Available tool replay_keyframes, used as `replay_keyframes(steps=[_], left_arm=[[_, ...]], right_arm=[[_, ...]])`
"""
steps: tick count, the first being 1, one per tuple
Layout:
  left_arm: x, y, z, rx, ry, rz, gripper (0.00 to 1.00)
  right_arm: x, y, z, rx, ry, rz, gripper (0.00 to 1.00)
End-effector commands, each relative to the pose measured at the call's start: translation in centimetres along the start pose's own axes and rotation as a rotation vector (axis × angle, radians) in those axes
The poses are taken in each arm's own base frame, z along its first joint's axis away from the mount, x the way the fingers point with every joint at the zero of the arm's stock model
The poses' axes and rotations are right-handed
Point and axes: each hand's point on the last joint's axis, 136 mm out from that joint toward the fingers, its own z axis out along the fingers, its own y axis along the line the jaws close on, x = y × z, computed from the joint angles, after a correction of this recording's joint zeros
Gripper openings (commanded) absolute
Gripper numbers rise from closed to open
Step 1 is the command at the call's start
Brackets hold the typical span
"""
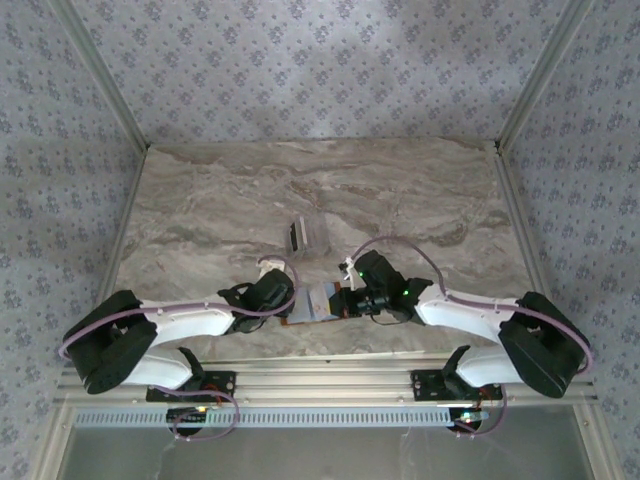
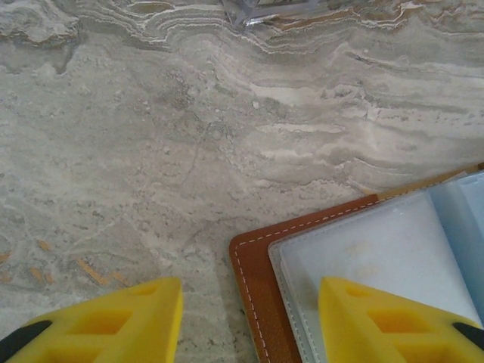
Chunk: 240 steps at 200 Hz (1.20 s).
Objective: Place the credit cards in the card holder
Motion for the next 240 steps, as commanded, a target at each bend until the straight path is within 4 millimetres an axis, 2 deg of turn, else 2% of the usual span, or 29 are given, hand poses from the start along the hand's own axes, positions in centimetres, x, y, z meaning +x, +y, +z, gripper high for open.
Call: replay_keyframes(steps=[1, 79, 139, 200, 240], left_arm=[[0.1, 0.3, -0.3, -0.009, -0.011, -0.006, 0.48], [0.7, 0.2, -0.3, 0.013, -0.004, -0.012, 0.41], [1.0, 0.4, -0.1, 0.004, 0.001, -0.012, 0.40], [1.0, 0.5, -0.1, 0.001, -0.002, -0.012, 0.40], [1.0, 0.7, -0.2, -0.006, -0.005, -0.012, 0.39]], right_arm=[[0.5, -0.3, 0.4, -0.025, 0.030, 0.053, 0.00], [1.0, -0.3, 1.7, -0.069, 0.077, 0.095, 0.00], [1.1, -0.8, 1.7, -0.077, 0.083, 0.140, 0.00], [1.2, -0.2, 3.1, -0.130, 0.122, 0.156, 0.00], [0.8, 0.3, 3.3, -0.153, 0.127, 0.156, 0.00]])
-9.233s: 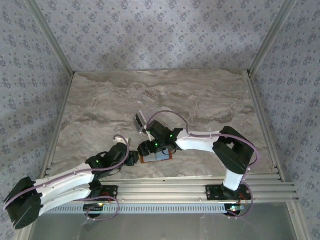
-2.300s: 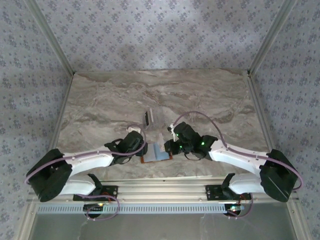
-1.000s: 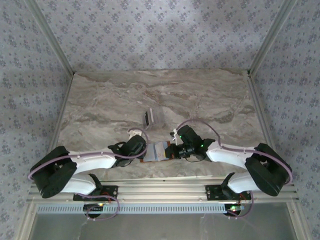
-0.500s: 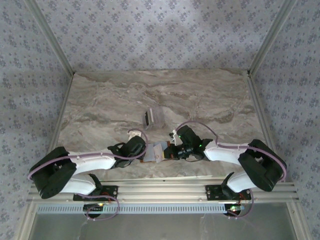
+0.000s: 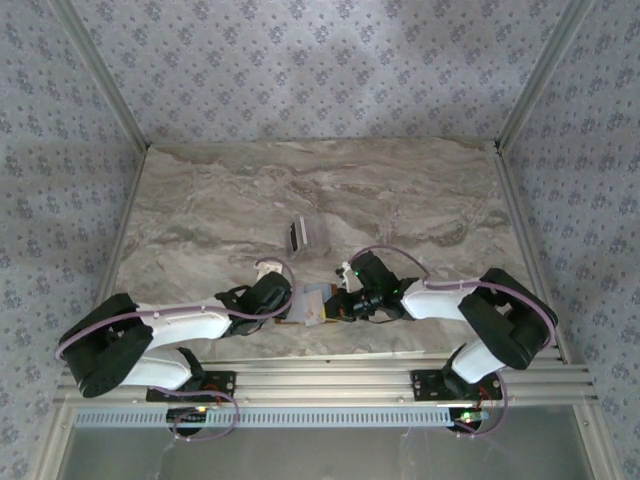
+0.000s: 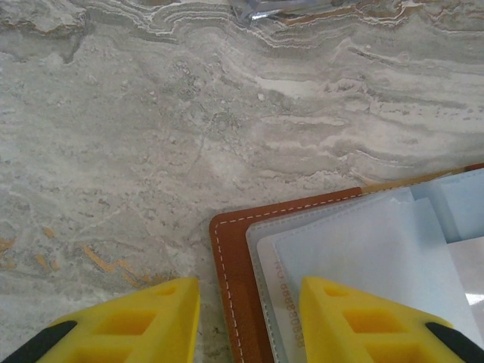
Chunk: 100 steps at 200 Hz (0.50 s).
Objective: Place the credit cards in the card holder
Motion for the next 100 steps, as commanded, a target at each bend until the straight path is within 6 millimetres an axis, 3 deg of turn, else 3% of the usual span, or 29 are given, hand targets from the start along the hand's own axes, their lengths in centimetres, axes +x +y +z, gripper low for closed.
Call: replay_keyframes(steps=[1, 100], left_arm=[[0.6, 0.6, 0.0, -0.019, 0.007, 0.002, 0.39], [0.2, 2.2, -1.7, -0.053, -0.041, -0.018, 0.35]], right_arm=[[-0.3, 1.3, 0.2, -0.048, 0.014, -0.005, 0.00], [-0.5, 2.9, -0.3, -0.097, -0.003, -0.046, 0.00]])
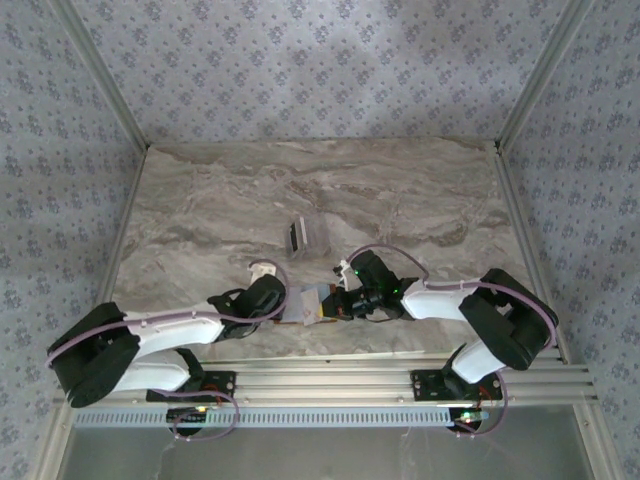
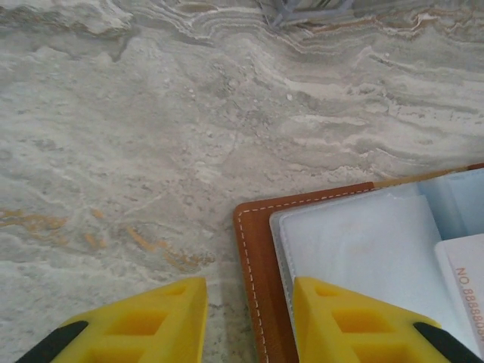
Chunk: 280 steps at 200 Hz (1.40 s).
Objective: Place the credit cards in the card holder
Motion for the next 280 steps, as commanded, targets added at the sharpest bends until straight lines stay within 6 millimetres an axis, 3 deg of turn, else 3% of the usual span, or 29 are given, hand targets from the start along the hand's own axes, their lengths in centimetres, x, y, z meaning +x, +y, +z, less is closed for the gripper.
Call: replay_keyframes(steps=[1, 109, 204, 280], left_arm=[[0.3, 1.0, -0.5, -0.034, -0.007, 0.005, 0.35], [1.1, 0.7, 0.5, -0.030, 0.025, 0.020, 0.32], [1.7, 0.9, 0.8, -0.030, 0.036, 0.021, 0.28], [1.9, 1.0, 0.9, -0.030, 0.039, 0.020, 0.28]], right_arm=[[-0.2, 1.6, -0.1, -0.049, 0.003, -0.018, 0.00], [-0.9, 0.7, 0.7, -0.045, 0.017, 0.008, 0.00], [-2.2, -0.3, 0.5, 0.072, -0.006, -0.033, 0.00], [-2.2, -0.9, 1.0, 0.115, 0.003, -0.059, 0.00]])
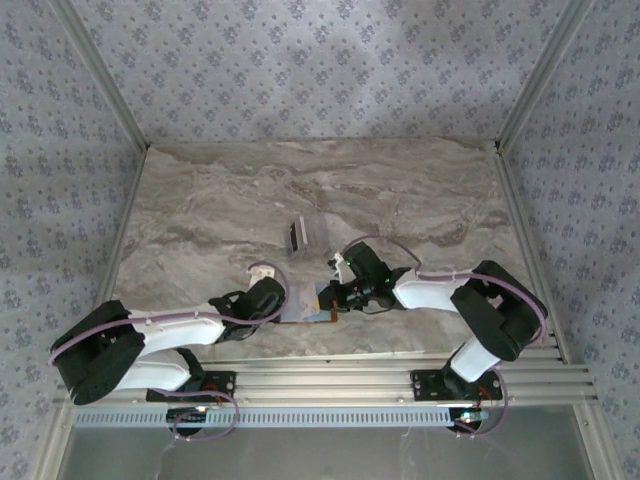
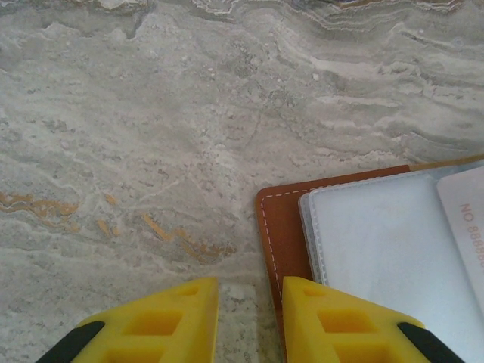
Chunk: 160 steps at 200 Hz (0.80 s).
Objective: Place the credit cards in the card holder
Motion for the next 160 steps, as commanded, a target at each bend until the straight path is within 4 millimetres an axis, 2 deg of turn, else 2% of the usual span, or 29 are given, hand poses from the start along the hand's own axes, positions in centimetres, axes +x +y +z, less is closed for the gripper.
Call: replay_keyframes(steps=[1, 96, 160], left_arm=[[0.91, 0.23, 0.20, -0.005, 0.025, 0.009, 0.28], [1.12, 0.31, 0.22, -0.003, 0.029, 0.006, 0.26], [1.17, 0.25, 0.21, 0.000, 0.032, 0.007, 0.26]], right_arm=[[-0.12, -0.48, 0.38, 0.041, 0.005, -0.021, 0.00], [-0.79, -0.25, 0.58, 0.110, -0.017, -0.080, 0.00], [-0.56, -0.23, 1.21, 0.130, -0.004, -0.100, 0.00]])
